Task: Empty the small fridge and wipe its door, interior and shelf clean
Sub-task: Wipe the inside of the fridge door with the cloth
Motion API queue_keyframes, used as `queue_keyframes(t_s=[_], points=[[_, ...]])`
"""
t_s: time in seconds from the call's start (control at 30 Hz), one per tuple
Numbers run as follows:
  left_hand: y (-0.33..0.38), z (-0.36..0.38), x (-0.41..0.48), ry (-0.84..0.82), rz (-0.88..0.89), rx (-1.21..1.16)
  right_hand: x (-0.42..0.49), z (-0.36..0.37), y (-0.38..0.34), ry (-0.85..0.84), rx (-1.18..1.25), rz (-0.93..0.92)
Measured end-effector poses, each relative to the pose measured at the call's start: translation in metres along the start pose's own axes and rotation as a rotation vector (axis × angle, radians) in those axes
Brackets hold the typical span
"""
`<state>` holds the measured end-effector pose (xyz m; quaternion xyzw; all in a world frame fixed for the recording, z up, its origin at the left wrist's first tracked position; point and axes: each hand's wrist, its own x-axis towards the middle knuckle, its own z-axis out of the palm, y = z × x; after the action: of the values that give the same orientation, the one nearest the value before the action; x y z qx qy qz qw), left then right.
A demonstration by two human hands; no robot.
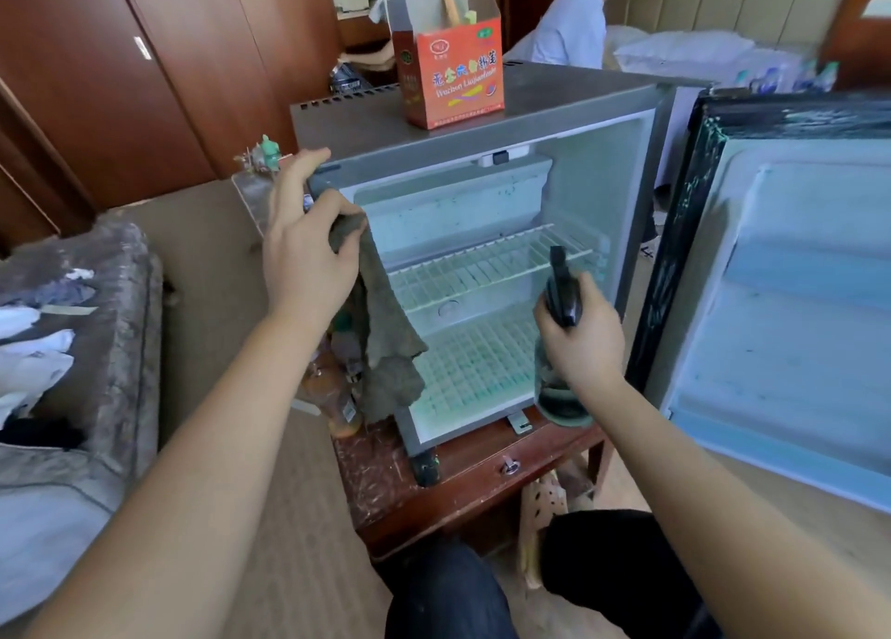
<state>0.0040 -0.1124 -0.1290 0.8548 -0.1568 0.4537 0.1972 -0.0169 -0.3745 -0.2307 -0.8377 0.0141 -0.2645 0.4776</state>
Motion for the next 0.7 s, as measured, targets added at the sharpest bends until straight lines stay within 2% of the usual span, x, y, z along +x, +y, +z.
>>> queue_keyframes(t_s=[0.17, 0.23, 0.33, 0.4, 0.57, 0.63, 0.7], points=[[-0.001, -0.002, 0.0, -0.037, -0.011, -0.006, 0.0, 0.042, -0.028, -0.388, 0.149, -0.084], [-0.002, -0.006, 0.0, -0.08, -0.01, -0.026, -0.001, 0.061, -0.04, -0.453, 0.185, -0.055], [-0.008, -0.015, 0.001, -0.163, 0.004, -0.077, -0.002, 0.072, -0.04, -0.363, 0.273, 0.043], [-0.011, -0.019, 0.002, -0.204, 0.005, -0.089, 0.0, 0.063, -0.034, -0.264, 0.26, 0.027], [-0.007, -0.013, -0.001, -0.182, 0.015, -0.08, 0.023, 0.016, 0.002, 0.021, 0.054, 0.091], [-0.006, -0.008, -0.003, -0.174, 0.002, -0.073, 0.024, 0.0, 0.028, -0.007, -0.084, 0.156], [-0.005, -0.006, -0.004, -0.172, -0.002, -0.061, 0.012, -0.008, 0.052, -0.122, -0.189, 0.177]])
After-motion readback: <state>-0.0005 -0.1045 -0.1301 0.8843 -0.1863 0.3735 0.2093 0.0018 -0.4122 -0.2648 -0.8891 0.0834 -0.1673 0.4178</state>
